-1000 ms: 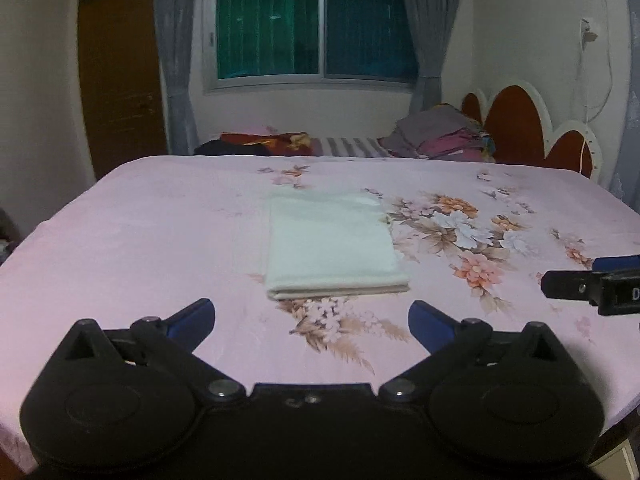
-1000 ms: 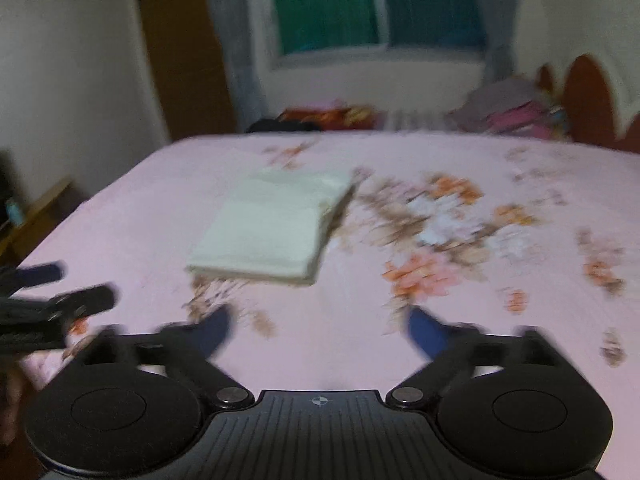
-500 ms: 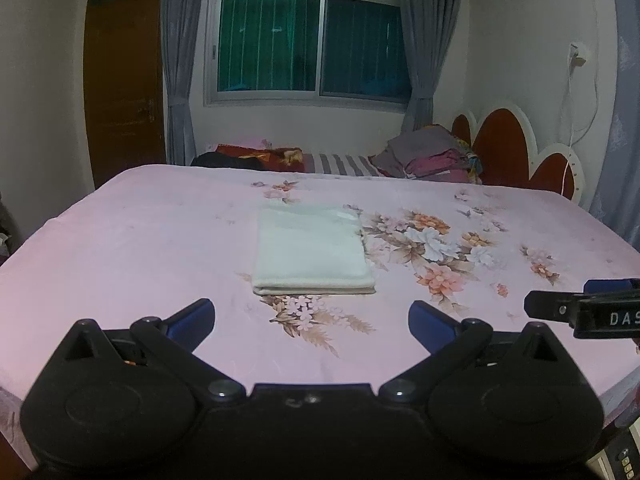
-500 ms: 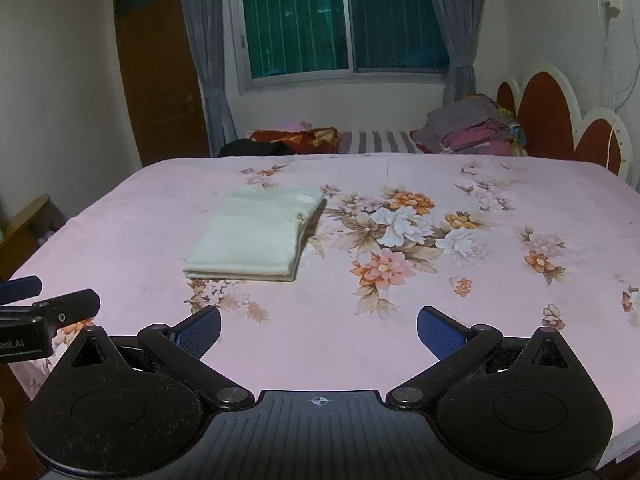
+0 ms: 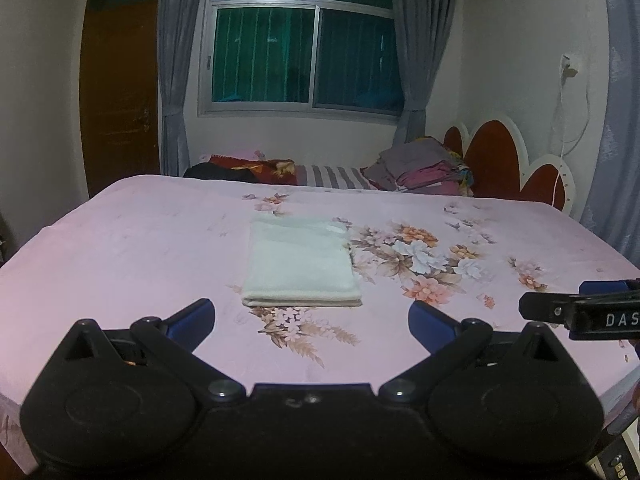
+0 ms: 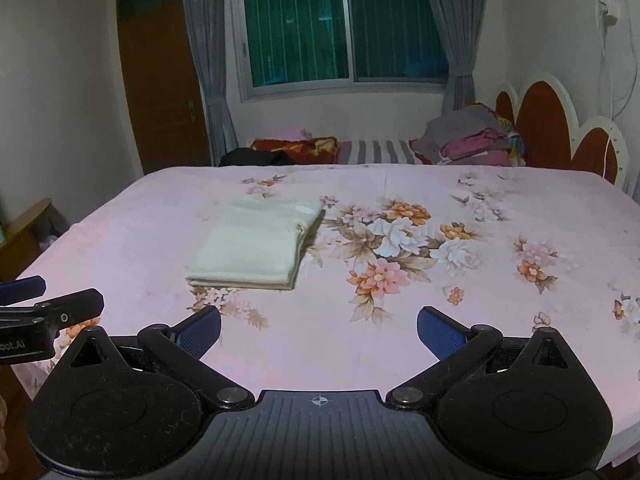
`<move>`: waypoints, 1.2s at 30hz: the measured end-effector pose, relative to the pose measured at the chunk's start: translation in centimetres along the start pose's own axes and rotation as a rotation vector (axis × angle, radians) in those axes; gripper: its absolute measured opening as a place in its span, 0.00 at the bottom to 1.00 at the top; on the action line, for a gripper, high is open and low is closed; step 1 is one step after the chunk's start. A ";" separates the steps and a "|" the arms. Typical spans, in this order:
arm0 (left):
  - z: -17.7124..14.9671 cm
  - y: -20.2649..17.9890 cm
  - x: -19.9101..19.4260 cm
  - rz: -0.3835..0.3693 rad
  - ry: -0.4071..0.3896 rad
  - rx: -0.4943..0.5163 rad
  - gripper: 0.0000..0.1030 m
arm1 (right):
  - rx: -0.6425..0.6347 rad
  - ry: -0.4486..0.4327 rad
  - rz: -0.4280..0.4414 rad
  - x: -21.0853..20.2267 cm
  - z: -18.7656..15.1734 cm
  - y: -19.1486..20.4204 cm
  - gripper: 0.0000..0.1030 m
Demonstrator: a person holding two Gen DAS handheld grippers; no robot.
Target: Fold small clothes
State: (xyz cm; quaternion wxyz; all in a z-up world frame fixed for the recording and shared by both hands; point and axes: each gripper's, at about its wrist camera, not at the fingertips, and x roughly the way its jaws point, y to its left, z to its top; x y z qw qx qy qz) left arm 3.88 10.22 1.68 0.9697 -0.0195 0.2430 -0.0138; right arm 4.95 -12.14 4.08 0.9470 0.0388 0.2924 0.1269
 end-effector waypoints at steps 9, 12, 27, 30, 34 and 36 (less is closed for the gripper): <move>0.1 0.0 -0.1 -0.003 -0.003 0.001 1.00 | 0.000 -0.002 -0.005 -0.1 0.1 -0.1 1.00; 0.2 0.0 -0.1 -0.005 -0.004 0.002 1.00 | 0.002 -0.003 -0.004 -0.2 0.2 -0.1 1.00; 0.4 0.0 -0.1 -0.006 -0.005 0.001 1.00 | 0.002 -0.017 -0.018 -0.5 0.2 -0.1 1.00; 0.4 -0.1 -0.1 -0.006 -0.006 0.000 1.00 | 0.004 -0.019 -0.019 -0.5 0.2 -0.1 1.00; 0.5 -0.1 0.0 -0.006 -0.006 0.002 1.00 | 0.004 -0.021 -0.019 -0.5 0.3 -0.2 1.00; 0.5 0.0 -0.1 -0.007 -0.007 0.000 1.00 | 0.002 -0.020 -0.018 -0.5 0.3 -0.1 1.00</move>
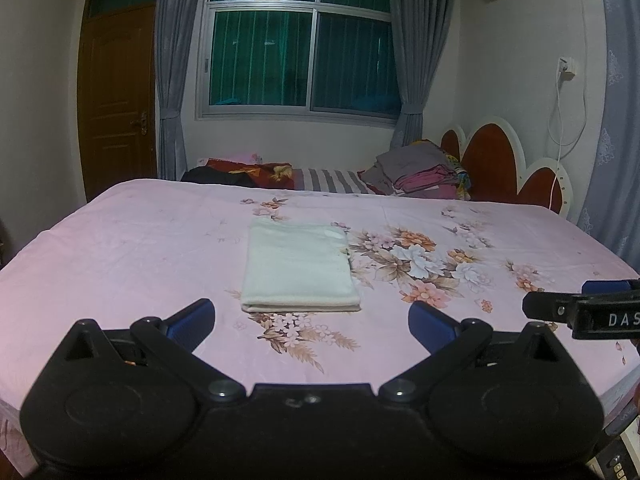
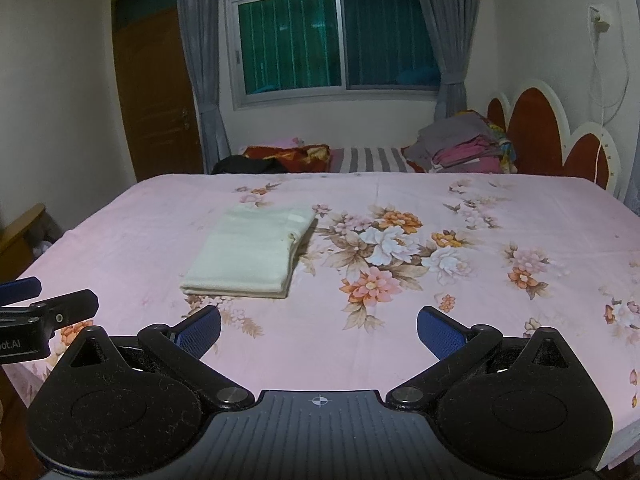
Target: Fold small clothes
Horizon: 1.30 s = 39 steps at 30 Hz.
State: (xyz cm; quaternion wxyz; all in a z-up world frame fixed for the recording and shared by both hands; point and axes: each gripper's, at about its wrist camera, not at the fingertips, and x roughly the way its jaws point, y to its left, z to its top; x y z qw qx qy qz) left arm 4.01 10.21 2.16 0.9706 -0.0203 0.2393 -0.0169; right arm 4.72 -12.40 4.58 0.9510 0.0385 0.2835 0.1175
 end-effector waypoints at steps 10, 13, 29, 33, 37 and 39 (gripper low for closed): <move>0.2 0.1 0.3 0.000 0.000 0.002 1.00 | -0.004 0.000 0.007 -0.3 0.1 -0.4 1.00; 0.2 0.0 0.4 -0.001 -0.002 0.003 1.00 | -0.004 0.001 0.006 -0.3 0.1 -0.4 1.00; -0.2 0.1 0.3 -0.004 -0.007 0.007 1.00 | -0.005 -0.003 0.007 -0.4 0.1 -0.3 1.00; -0.1 0.3 0.3 -0.003 -0.007 0.009 1.00 | -0.011 -0.006 0.006 -0.5 0.2 -0.1 1.00; 0.0 0.6 0.3 -0.001 -0.012 0.008 0.99 | -0.015 -0.008 0.007 -0.4 0.3 0.1 1.00; 0.1 0.7 0.3 -0.003 -0.011 0.008 0.99 | -0.014 -0.009 0.008 -0.4 0.3 0.2 1.00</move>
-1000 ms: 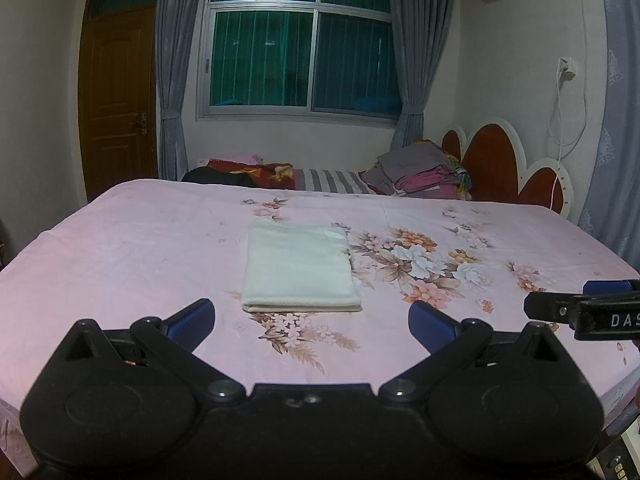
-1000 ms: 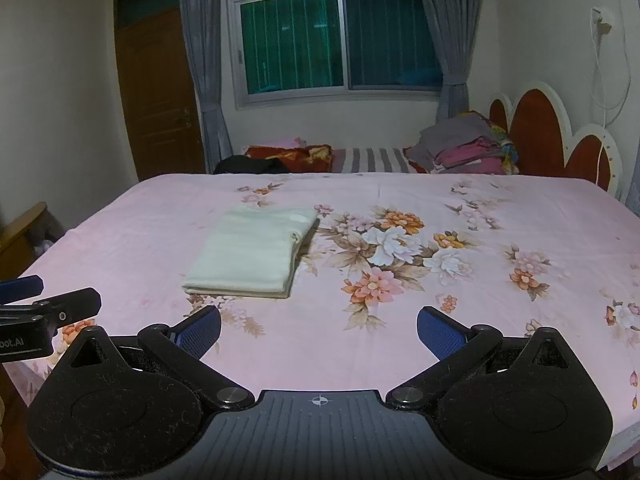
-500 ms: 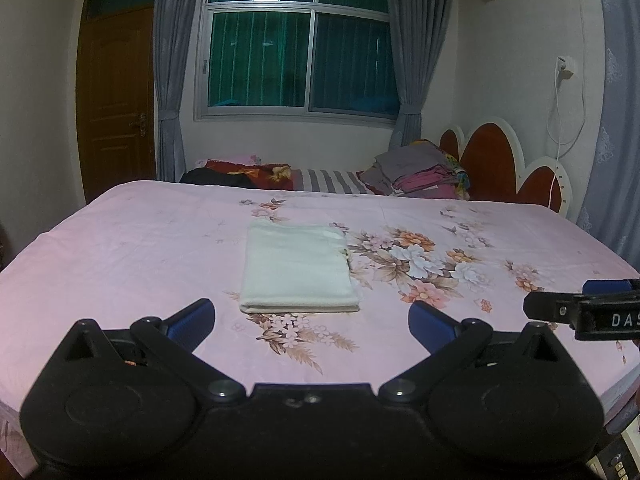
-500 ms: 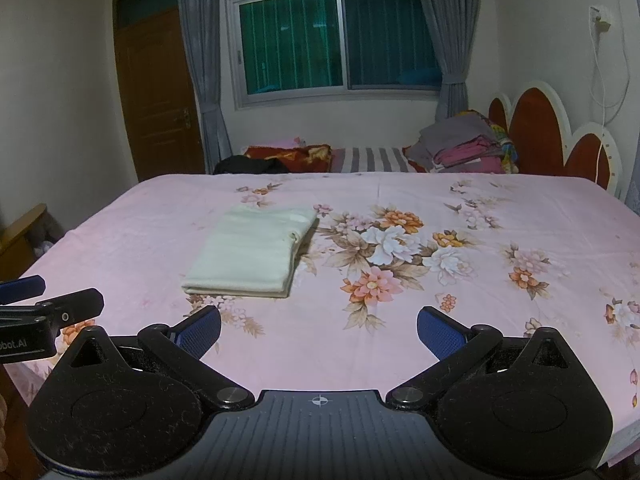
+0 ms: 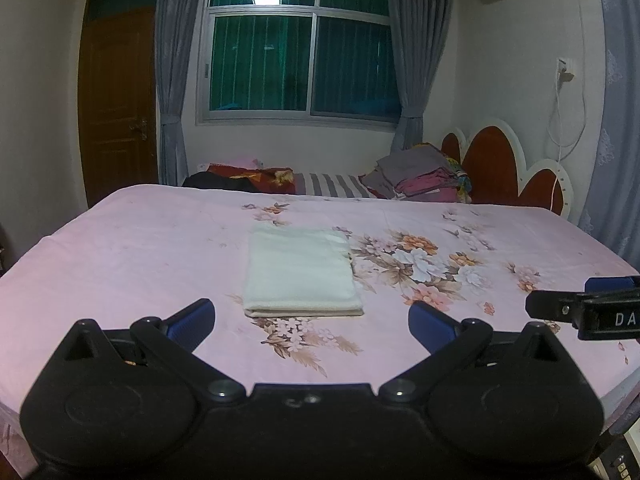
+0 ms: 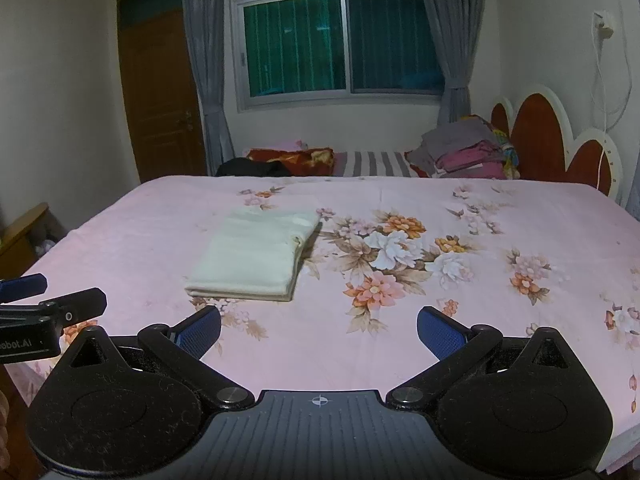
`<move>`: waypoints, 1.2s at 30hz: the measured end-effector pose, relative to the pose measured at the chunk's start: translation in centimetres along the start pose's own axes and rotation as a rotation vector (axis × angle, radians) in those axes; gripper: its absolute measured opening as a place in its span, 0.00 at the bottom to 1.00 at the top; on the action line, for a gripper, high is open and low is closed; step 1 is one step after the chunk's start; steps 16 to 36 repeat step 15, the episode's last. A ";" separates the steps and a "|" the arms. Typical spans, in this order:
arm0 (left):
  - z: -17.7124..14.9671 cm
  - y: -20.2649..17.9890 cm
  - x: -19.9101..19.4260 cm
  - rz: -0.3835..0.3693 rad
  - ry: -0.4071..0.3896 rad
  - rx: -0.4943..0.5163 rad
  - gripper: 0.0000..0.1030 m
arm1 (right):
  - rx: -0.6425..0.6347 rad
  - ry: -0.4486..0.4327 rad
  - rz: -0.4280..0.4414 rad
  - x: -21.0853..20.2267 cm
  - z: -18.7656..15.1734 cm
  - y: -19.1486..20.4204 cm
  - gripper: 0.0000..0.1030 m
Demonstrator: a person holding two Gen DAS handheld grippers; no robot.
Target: Fold small clothes
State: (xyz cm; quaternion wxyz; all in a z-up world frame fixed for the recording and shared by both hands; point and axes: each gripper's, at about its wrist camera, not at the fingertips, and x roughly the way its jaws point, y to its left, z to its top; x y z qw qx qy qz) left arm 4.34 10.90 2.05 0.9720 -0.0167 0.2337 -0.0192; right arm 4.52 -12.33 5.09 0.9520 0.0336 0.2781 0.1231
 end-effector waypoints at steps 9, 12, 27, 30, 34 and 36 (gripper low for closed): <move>0.2 0.3 0.0 0.007 -0.017 0.004 0.99 | -0.006 -0.001 0.009 0.3 0.2 0.2 1.00; 0.3 0.4 0.0 0.004 -0.027 0.004 0.98 | -0.006 -0.001 0.011 0.4 0.2 0.3 1.00; 0.4 0.3 0.2 -0.003 -0.019 0.000 0.99 | -0.006 0.003 0.014 0.4 0.1 0.2 1.00; 0.4 0.3 0.2 -0.003 -0.019 0.000 0.99 | -0.006 0.003 0.014 0.4 0.1 0.2 1.00; 0.4 0.3 0.2 -0.003 -0.019 0.000 0.99 | -0.006 0.003 0.014 0.4 0.1 0.2 1.00; 0.4 0.3 0.2 -0.003 -0.019 0.000 0.99 | -0.006 0.003 0.014 0.4 0.1 0.2 1.00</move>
